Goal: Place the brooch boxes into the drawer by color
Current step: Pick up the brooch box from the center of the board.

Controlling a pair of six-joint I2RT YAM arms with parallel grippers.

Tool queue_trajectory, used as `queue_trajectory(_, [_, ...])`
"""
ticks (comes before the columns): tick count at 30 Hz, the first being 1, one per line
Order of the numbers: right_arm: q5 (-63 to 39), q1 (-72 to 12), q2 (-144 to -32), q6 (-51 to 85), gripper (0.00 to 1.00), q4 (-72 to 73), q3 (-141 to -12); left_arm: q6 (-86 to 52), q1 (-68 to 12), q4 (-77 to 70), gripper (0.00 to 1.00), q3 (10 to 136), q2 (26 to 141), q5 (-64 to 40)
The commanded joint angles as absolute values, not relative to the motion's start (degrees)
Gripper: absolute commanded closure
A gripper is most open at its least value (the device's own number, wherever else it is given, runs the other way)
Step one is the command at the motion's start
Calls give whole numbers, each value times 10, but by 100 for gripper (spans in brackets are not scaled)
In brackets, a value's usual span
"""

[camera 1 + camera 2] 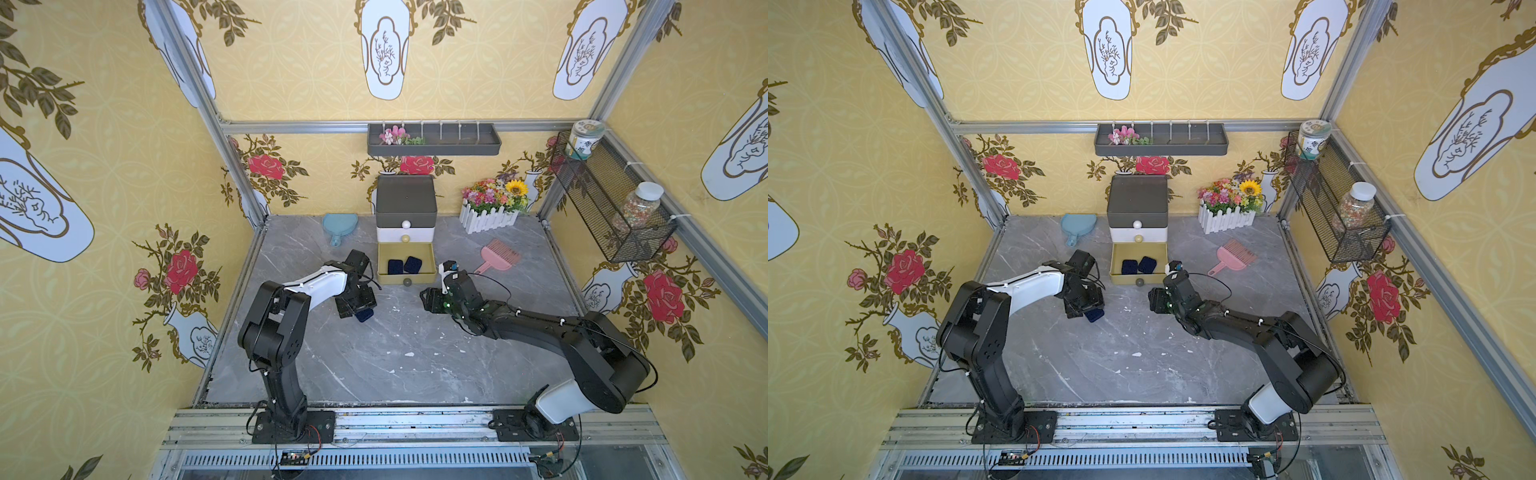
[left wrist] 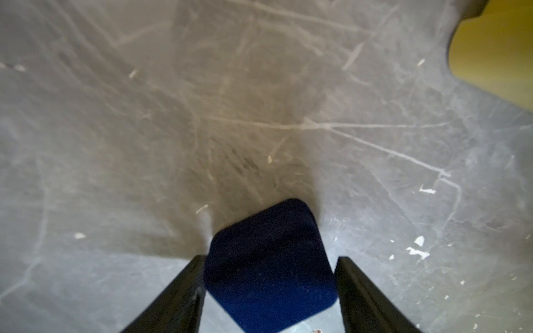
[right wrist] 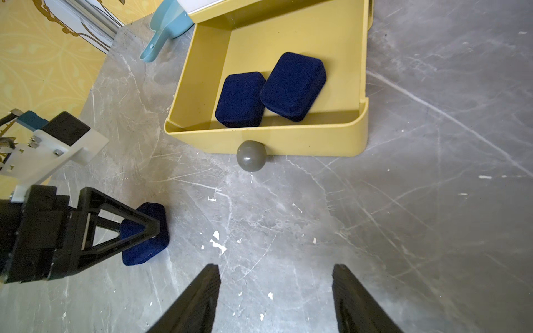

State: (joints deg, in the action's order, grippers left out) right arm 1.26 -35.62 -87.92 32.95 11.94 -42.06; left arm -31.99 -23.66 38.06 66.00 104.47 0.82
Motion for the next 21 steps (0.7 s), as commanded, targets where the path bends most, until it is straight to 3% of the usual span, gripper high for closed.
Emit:
queue_trajectory(1, [11, -356, -875, 331, 34, 131, -423, -319, -237, 389, 33, 662, 1050, 13])
queue_trajectory(13, [-14, -355, -856, 338, 33, 151, -410, -319, -237, 377, 37, 655, 1021, -2])
queue_trajectory(21, [-166, -350, -847, 373, 31, 317, -368, -329, -237, 351, 38, 654, 939, -59])
